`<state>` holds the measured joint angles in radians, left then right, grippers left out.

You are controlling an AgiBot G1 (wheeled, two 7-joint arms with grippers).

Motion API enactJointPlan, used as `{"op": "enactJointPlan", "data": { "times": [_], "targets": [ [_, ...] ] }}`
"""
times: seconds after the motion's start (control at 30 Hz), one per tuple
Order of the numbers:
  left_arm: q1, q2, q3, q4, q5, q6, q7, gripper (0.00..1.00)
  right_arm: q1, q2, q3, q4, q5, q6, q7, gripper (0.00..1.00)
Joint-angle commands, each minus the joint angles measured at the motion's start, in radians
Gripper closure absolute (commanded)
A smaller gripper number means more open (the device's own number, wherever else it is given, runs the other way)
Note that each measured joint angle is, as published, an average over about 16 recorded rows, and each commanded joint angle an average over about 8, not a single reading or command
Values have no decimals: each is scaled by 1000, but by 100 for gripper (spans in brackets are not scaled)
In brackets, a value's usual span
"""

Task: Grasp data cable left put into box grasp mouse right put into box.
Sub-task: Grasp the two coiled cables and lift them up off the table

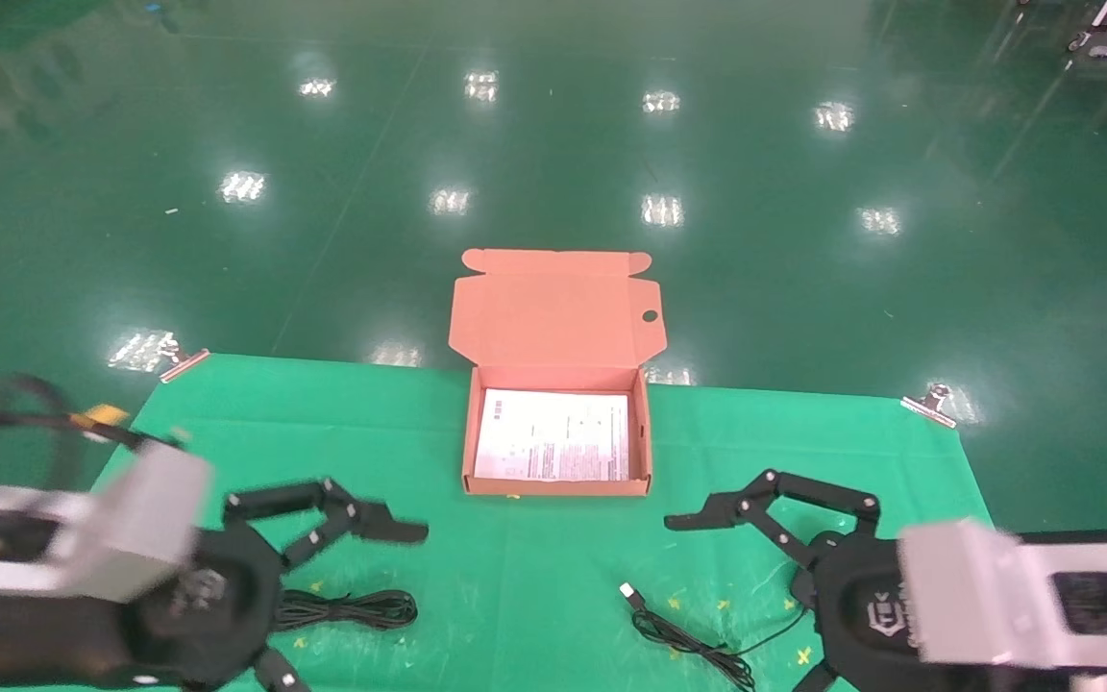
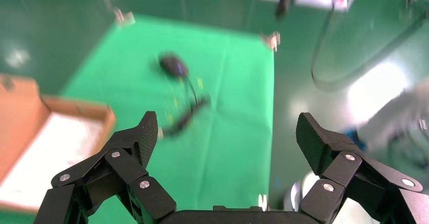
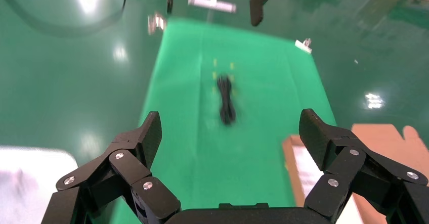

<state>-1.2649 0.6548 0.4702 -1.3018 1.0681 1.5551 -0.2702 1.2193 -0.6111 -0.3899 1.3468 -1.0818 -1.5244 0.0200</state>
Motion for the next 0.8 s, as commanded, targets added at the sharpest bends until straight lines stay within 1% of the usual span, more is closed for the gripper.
{"op": "enactJointPlan", "data": {
  "times": [0.03, 0.27, 0.47, 0.63, 0.8],
  "targets": [
    [-35, 12, 33, -1, 60, 12, -17, 0, 34, -6, -19, 6, -63, -11, -42, 0],
    [-160, 72, 204, 6, 278, 23, -33, 0, 136, -49, -146, 12, -322, -17, -181, 0],
    [-235, 141, 339, 36, 464, 11, -41, 0, 183, -109, -251, 13, -524, 12, -266, 0],
    [-252, 197, 410, 71, 607, -28, -41, 0, 183, -153, -303, 11, -647, 55, -273, 0],
    [-236, 241, 444, 125, 700, -90, -44, 0, 157, -188, -332, 10, -746, 115, -221, 0]
  ]
}}
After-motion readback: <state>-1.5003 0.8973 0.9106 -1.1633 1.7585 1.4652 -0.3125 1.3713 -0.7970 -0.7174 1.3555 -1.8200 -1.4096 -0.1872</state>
